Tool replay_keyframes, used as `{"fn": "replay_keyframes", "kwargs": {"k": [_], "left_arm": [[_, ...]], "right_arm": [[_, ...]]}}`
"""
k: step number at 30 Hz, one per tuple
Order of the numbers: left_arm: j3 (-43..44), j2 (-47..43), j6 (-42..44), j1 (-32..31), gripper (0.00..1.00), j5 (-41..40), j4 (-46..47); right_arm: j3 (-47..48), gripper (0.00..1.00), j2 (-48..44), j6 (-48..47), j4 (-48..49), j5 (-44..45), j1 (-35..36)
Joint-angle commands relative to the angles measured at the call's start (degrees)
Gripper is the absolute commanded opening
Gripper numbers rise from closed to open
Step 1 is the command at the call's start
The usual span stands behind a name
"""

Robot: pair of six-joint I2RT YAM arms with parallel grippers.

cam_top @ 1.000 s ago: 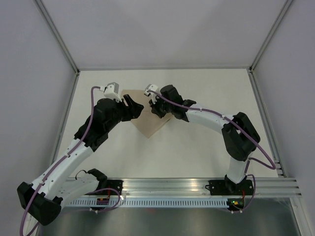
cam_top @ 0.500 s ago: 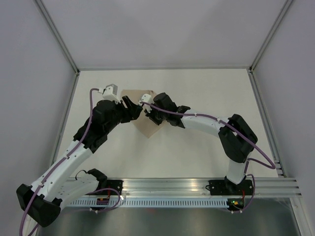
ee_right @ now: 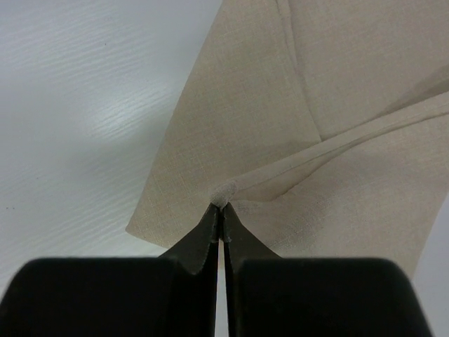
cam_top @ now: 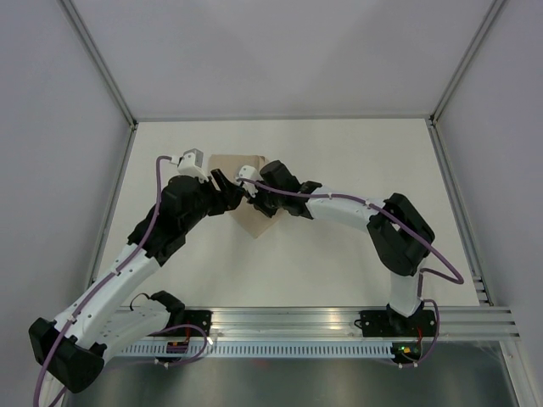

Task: Fold the napkin, place the utensils inside, and roll it up
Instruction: Fold the napkin

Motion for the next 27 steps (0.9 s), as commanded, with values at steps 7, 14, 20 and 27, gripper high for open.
{"fn": "replay_keyframes", "kwargs": {"k": [7,14,20,27], "left_arm": [[-0.26,-1.2,-2.65,0.18,0.68,-0.61,0.58],[-0.26,-1.91,-2.65,0.18,0.68,-2.02,0.14],[0.71,-1.56,-2.47,0.18,0.69,-2.37,0.14],[1.41,-1.56,-2.3,0.18,0.7,-3.69,-0.04]], "right_arm": [[-0.27,0.09,3.86,-0.05,0.25,-5.31,0.44],[-0.44,0.22,4.3,0.04,0.34,-9.0,0.35],[-1.05,0.31,3.6,-0.05,0.26,-10.06,0.35],[-2.72,0.34,2.1,-0.22,0.25,-11.73,0.44]]}}
